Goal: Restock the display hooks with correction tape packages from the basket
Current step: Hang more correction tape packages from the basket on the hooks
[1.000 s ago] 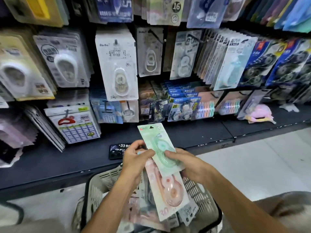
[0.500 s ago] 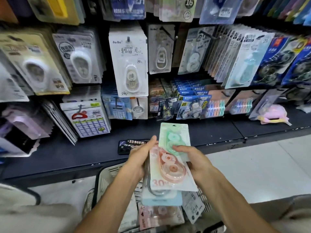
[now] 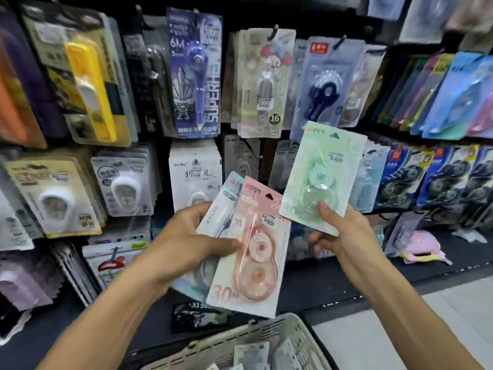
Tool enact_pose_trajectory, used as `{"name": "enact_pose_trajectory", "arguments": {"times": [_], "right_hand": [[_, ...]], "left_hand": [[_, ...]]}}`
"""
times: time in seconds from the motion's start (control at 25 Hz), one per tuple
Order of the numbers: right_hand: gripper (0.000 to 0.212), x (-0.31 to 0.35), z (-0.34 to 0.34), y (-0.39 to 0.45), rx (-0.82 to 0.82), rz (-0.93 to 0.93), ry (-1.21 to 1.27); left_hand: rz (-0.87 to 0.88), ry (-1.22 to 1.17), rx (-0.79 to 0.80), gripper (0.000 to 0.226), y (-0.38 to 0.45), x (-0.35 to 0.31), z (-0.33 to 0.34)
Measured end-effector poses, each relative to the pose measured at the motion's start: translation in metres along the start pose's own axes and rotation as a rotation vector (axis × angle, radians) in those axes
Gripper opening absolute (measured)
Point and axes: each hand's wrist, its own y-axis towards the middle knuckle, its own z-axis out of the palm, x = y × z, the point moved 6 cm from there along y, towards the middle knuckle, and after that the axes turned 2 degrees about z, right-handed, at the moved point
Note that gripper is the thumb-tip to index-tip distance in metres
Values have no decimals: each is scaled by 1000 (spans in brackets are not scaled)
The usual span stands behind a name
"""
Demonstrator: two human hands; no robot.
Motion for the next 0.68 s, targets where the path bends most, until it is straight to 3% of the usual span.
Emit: {"name": "enact_pose_trajectory", "arguments": {"times": [0.08, 0.2, 0.36, 0.56, 0.68], "right_hand": [[36, 11, -11, 11, -9, 50, -59], [15, 9, -25, 15, -5, 127, -115], [4, 3, -42, 7, -204, 82, 27], [10, 7, -49, 5, -257, 83, 91], [28, 1, -53, 1, -312, 136, 70]], "left_hand": [[92, 87, -99, 45, 4, -22, -19], [156, -48, -264, 44, 11, -28, -38], [198, -165, -257, 45, 22, -22, -24], [205, -190, -222, 46, 27, -18, -8], [203, -214, -238, 46, 30, -16, -3]]}}
